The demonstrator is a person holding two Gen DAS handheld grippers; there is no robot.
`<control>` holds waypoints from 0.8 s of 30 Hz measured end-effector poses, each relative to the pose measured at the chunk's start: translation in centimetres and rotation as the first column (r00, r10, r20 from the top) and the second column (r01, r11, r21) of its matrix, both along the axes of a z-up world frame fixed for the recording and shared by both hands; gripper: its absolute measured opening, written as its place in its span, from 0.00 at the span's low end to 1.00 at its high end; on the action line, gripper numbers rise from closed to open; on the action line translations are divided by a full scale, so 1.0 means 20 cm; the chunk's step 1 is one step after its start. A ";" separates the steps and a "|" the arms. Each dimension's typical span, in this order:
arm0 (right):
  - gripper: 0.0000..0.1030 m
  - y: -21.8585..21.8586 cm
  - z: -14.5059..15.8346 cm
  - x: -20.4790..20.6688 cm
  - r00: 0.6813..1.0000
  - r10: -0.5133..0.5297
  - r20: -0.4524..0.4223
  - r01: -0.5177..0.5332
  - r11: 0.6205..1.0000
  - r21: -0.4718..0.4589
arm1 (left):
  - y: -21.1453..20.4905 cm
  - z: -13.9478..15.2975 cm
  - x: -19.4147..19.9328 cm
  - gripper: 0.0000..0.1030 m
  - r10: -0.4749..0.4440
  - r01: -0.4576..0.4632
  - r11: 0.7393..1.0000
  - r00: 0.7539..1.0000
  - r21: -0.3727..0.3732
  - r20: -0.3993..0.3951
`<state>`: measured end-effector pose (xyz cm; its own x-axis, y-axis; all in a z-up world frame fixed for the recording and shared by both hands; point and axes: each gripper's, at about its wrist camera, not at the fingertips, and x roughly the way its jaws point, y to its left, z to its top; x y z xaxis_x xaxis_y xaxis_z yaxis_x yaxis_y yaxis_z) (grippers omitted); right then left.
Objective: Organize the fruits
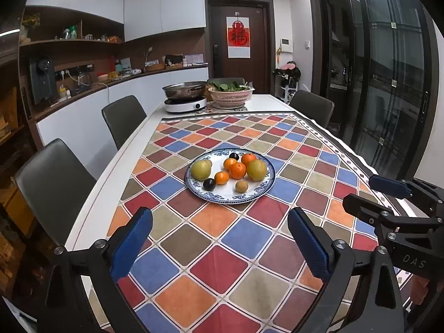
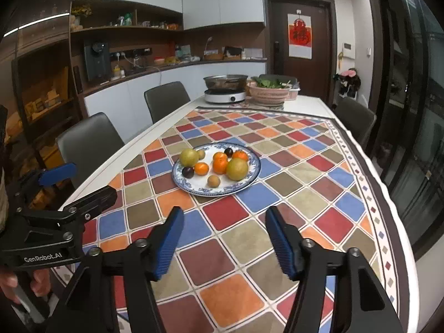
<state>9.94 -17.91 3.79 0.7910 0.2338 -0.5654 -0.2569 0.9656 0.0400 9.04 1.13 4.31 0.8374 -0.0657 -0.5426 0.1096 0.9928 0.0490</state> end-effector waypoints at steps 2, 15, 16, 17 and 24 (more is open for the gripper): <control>0.61 -0.01 0.01 -0.02 1.000 -0.002 0.008 0.002 1.000 0.000 | -0.01 0.01 -0.02 0.98 0.003 -0.003 1.000 1.000 0.006 0.007; 0.63 -0.02 0.02 -0.11 1.000 -0.005 0.026 0.005 1.000 0.013 | -0.01 0.03 -0.10 1.00 0.003 -0.004 1.000 0.999 0.005 0.037; 0.63 -0.02 0.02 -0.11 1.000 -0.007 0.028 0.006 1.000 0.014 | -0.01 0.03 -0.10 1.00 0.002 -0.002 1.000 0.999 0.004 0.036; 0.63 -0.02 0.02 -0.12 0.999 -0.009 0.030 0.008 1.000 0.014 | -0.01 0.03 -0.11 1.00 0.001 -0.001 1.000 0.999 0.003 0.034; 0.64 -0.02 0.02 -0.15 0.999 -0.014 0.033 0.013 1.000 0.014 | -0.02 0.04 -0.14 1.00 -0.002 0.001 1.000 0.999 0.002 0.047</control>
